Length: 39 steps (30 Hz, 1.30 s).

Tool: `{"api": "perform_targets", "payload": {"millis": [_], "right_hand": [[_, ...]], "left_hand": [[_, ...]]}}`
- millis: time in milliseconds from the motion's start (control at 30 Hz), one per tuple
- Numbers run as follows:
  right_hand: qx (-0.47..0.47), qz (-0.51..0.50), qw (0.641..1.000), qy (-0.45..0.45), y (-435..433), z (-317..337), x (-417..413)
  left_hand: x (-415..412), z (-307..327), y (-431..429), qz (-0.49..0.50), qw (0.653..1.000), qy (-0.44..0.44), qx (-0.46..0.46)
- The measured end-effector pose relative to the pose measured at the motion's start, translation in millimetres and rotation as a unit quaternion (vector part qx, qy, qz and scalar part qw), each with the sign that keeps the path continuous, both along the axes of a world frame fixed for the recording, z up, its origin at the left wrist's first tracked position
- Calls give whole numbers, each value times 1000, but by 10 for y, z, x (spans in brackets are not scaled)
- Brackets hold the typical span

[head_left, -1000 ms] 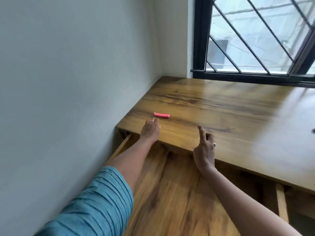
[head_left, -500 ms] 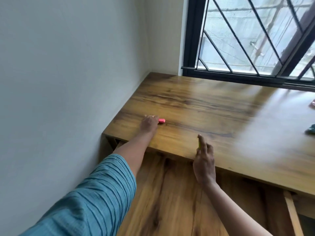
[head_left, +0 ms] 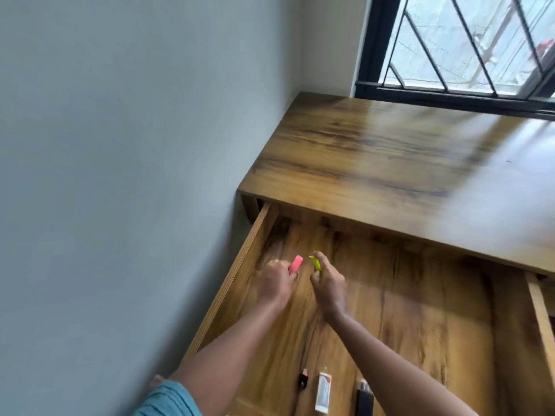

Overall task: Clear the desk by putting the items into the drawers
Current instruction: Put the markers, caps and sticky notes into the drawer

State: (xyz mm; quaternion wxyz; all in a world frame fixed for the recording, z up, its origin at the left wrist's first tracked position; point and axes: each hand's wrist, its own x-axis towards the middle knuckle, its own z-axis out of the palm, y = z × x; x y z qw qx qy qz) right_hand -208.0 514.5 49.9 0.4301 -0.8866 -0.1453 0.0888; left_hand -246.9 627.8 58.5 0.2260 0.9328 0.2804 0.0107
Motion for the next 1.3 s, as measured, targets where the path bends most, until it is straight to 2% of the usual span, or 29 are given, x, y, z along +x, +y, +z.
{"api": "perform_targets", "payload": {"millis": [67,167,300,433,767,1167,1300], "right_hand": [[-1,-9,997,76,73,-41,-249],[-58,-5,989,136,133,-80,-585],[-51,8,982,184,98,-128,-933],[-61,6,980,192,66,-177,-1154],[-106,14,976,189,67,-234,-1515],[-142,13,974,175,88,-270,-1631],[-151,-3,977,152,40,-224,-1632]], "left_hand": [[-297,-68,32,52,995,75,-31],[-663,-126,39,70,985,148,-46],[-994,-209,21,66,977,200,-41],[-1175,-267,-10,49,969,239,-31],[-1340,-277,-81,14,972,233,14],[-1471,-227,-81,9,978,206,-1],[-1449,-112,-72,8,987,157,13]]}}
